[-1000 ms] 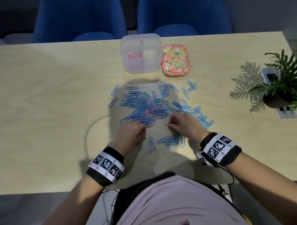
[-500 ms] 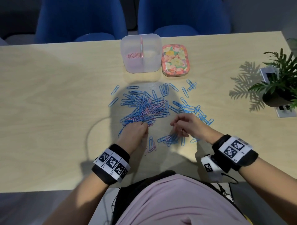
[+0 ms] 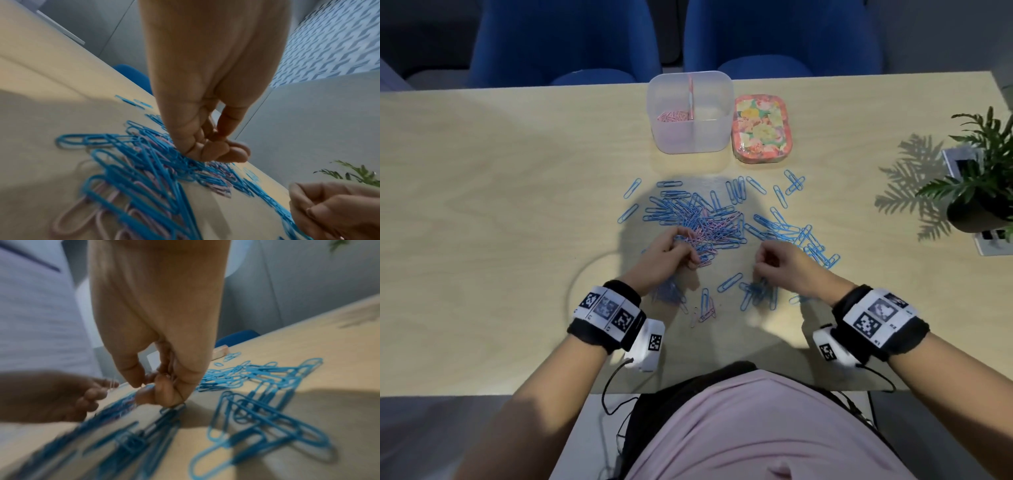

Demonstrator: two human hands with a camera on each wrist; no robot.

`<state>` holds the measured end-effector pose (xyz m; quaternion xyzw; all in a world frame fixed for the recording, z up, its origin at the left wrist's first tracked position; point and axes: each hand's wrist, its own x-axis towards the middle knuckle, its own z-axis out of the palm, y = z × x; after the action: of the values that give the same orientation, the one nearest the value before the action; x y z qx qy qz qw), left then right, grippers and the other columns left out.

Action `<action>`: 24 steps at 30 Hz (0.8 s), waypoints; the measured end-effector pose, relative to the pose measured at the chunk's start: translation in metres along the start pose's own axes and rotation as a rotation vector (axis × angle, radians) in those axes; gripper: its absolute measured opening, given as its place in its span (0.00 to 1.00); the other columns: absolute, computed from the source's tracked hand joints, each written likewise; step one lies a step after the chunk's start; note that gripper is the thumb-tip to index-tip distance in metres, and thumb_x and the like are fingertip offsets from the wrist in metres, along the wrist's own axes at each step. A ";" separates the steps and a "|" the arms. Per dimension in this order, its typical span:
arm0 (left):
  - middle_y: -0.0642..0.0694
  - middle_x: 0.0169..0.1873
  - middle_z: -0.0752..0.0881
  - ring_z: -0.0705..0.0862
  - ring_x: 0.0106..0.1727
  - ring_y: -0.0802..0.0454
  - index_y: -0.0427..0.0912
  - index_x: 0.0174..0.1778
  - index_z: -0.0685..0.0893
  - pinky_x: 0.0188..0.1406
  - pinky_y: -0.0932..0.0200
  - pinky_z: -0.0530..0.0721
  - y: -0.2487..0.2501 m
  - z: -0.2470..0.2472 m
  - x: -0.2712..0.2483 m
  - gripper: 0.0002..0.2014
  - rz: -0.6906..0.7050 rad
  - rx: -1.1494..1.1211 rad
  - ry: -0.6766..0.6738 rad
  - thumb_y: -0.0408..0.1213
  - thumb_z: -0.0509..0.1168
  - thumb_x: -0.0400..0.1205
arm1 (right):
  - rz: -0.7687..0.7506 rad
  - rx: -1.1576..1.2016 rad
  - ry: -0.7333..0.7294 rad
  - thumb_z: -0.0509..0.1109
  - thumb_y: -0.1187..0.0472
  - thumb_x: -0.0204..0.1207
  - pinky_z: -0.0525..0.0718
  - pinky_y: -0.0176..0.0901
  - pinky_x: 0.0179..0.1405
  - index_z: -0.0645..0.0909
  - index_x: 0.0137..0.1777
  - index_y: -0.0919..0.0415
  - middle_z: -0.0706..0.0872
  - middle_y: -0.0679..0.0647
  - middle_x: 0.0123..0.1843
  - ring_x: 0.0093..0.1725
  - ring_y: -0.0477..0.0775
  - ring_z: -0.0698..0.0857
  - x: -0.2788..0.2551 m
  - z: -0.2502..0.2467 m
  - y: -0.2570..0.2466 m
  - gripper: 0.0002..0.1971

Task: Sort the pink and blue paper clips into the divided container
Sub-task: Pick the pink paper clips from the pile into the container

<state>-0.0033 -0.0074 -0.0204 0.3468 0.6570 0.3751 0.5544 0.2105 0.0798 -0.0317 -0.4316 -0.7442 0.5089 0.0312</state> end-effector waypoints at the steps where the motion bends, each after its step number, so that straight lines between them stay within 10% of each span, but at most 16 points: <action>1: 0.45 0.30 0.80 0.79 0.22 0.64 0.41 0.45 0.75 0.24 0.73 0.76 0.002 -0.001 0.003 0.09 -0.021 -0.017 0.005 0.25 0.51 0.83 | 0.050 0.125 -0.013 0.61 0.76 0.74 0.72 0.29 0.22 0.73 0.36 0.58 0.82 0.54 0.29 0.21 0.40 0.77 0.003 -0.001 -0.004 0.12; 5: 0.50 0.25 0.75 0.72 0.18 0.64 0.45 0.31 0.73 0.23 0.66 0.69 0.003 0.000 0.010 0.15 -0.075 0.013 -0.028 0.40 0.56 0.85 | 0.116 0.313 -0.069 0.58 0.73 0.76 0.67 0.29 0.16 0.77 0.39 0.58 0.81 0.52 0.29 0.18 0.38 0.74 0.019 0.006 -0.022 0.11; 13: 0.53 0.21 0.76 0.70 0.18 0.66 0.45 0.33 0.75 0.19 0.74 0.68 -0.014 -0.006 0.007 0.11 0.104 0.161 0.062 0.32 0.64 0.81 | -0.241 -0.606 -0.058 0.69 0.52 0.74 0.72 0.44 0.42 0.80 0.51 0.54 0.88 0.51 0.48 0.49 0.54 0.83 0.049 0.039 -0.039 0.09; 19: 0.55 0.30 0.79 0.74 0.30 0.65 0.41 0.42 0.84 0.31 0.72 0.69 -0.030 -0.027 -0.007 0.02 0.213 0.674 0.101 0.35 0.69 0.77 | -0.107 -0.278 0.054 0.72 0.56 0.73 0.73 0.44 0.40 0.84 0.41 0.58 0.83 0.53 0.38 0.40 0.53 0.79 0.062 0.013 -0.033 0.06; 24: 0.54 0.32 0.83 0.79 0.29 0.68 0.50 0.39 0.83 0.31 0.78 0.74 -0.033 -0.061 -0.024 0.07 0.212 0.421 0.245 0.32 0.70 0.77 | -0.069 -0.376 0.135 0.68 0.56 0.76 0.73 0.44 0.39 0.85 0.45 0.58 0.82 0.54 0.37 0.41 0.59 0.81 0.062 -0.005 -0.027 0.07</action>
<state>-0.0613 -0.0505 -0.0324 0.4732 0.7428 0.3254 0.3442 0.1580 0.1218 -0.0327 -0.4373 -0.8367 0.3294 0.0175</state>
